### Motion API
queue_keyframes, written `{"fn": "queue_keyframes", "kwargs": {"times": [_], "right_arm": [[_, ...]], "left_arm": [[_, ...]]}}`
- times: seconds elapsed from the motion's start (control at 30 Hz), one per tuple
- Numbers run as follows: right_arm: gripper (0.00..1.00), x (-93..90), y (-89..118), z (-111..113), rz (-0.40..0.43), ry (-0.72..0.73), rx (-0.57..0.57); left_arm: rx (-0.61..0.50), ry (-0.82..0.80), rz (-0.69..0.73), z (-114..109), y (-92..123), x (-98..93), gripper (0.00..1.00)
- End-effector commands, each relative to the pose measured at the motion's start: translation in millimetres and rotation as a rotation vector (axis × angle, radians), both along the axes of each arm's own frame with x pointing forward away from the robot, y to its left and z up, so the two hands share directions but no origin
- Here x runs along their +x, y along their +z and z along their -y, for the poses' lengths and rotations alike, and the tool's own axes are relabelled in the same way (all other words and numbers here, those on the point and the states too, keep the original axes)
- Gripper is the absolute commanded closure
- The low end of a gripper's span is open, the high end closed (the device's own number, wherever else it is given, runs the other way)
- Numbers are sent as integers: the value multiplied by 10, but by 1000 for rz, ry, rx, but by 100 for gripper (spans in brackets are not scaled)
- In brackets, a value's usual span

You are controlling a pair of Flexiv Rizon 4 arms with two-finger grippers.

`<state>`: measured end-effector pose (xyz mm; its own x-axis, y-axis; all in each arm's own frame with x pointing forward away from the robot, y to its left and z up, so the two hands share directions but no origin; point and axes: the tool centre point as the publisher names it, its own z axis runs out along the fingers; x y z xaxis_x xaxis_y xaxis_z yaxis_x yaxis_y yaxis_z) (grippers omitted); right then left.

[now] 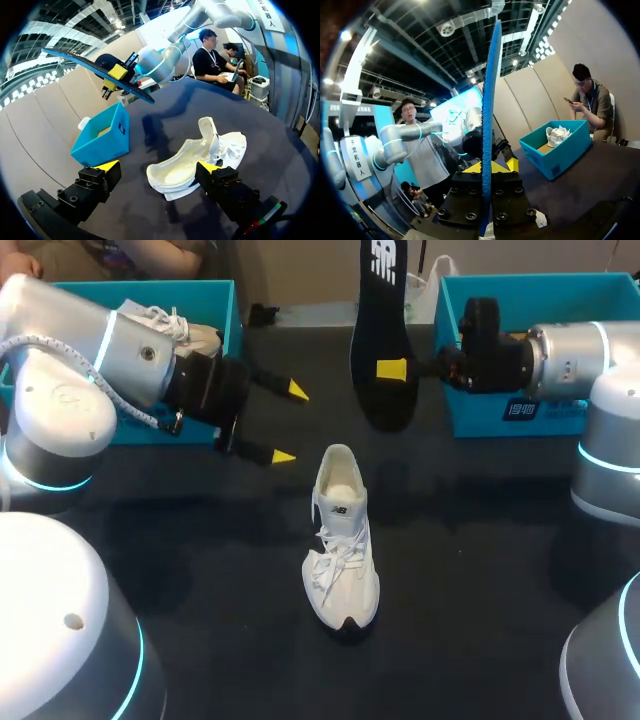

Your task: Take the shoe out of the shoebox, open the shoe tongue, remove and reinsert the insole, then place the shoe into the shoebox

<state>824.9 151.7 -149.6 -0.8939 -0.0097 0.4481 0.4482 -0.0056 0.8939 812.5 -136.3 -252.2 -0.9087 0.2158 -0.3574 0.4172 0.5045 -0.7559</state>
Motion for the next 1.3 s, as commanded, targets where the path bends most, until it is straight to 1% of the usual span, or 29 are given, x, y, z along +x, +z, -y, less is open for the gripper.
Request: {"fn": "queue_keyframes", "kwargs": {"times": [0.03, 0.2, 0.27, 0.33, 0.4, 0.43, 0.5, 1.3], "right_arm": [[100, 68, -67, -68, 8, 22, 12], [100, 44, -207, -106, 22, 40, 39], [100, 32, -298, -134, 21, 49, 49], [100, 18, -414, -167, 9, 50, 66], [100, 9, -478, -204, 12, 66, 99], [100, 5, -511, -232, -2, 68, 90], [100, -17, -560, -296, -4, 86, 87], [100, -17, -560, -296, -4, 86, 87]], "left_arm": [[44, -6, -34, -2, -106, -47, 0], [105, 20, -71, -42, -286, -70, 0], [138, 33, -82, -63, -375, -77, 0], [148, 51, -135, -76, -473, -95, 0], [160, 57, -154, -83, -542, -123, 0], [160, 57, -154, -83, -542, -123, 0], [160, 57, -154, -83, -542, -123, 0], [160, 57, -154, -83, -542, -123, 0]]}}
